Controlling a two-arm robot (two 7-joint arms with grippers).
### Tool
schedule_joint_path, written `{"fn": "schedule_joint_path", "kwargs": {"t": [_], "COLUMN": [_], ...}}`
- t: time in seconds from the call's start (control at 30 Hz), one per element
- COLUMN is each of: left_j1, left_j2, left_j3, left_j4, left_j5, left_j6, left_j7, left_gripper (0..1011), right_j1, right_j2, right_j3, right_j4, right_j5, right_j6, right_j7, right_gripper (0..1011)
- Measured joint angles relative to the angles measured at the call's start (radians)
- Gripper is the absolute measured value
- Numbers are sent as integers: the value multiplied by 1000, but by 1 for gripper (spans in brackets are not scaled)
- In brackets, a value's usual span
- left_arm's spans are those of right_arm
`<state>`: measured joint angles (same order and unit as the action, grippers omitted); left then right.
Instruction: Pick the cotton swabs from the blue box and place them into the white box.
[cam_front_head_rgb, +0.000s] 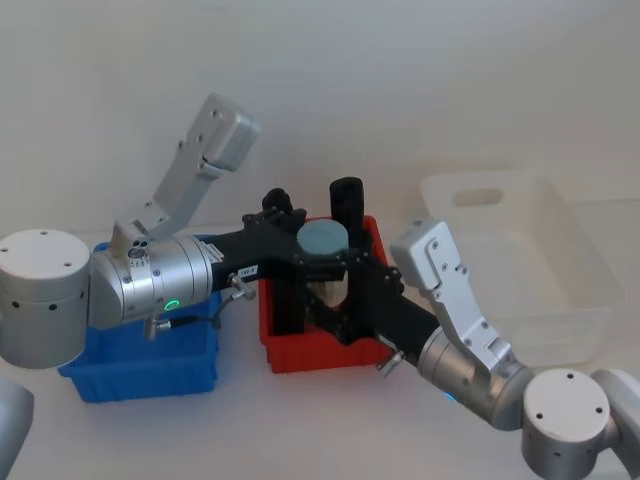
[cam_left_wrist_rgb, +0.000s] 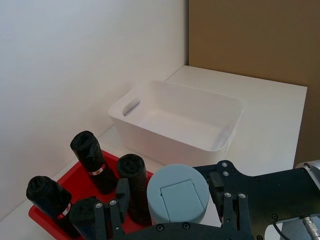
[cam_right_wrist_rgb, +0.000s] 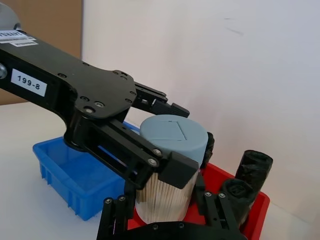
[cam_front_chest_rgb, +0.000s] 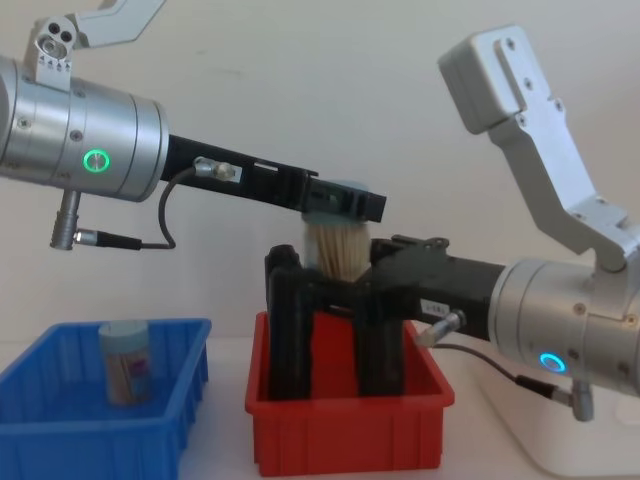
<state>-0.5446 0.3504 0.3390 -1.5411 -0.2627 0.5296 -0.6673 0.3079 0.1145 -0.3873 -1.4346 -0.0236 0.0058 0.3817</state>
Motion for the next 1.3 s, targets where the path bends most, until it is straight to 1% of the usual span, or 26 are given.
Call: {"fn": "schedule_joint_path", "kwargs": {"t": [0.3,0.43,0.5,0.83,1.03,1.13,1.17,1.3], "left_j1": [0,0,0,0,0,0,0,0], "left_j2": [0,0,0,0,0,0,0,0], "left_j3": [0,0,0,0,0,0,0,0], "left_j4": [0,0,0,0,0,0,0,0], "left_j5": [0,0,0,0,0,0,0,0], "left_j6": [0,0,0,0,0,0,0,0], "left_j7": [0,0,0,0,0,0,0,0], "left_gripper": [1004,1004,1004,1004,1004,1004,1004,1004], "right_j1": [-24,-45,-48,-99,-117,-120,-120,-117], "right_j2": [26,50,53,113,142,151,157,166], "right_j3": [20,40,43,97,129,139,147,164], "right_j4": [-31,-59,-63,-114,-124,-123,-118,-97], "right_j5": [22,47,50,108,134,142,149,162], "right_j6": [10,14,14,13,11,11,12,17], "right_j7": [-51,-94,-101,-202,-262,-281,-298,-323], "right_gripper": [681,681,681,681,681,681,681,681]}}
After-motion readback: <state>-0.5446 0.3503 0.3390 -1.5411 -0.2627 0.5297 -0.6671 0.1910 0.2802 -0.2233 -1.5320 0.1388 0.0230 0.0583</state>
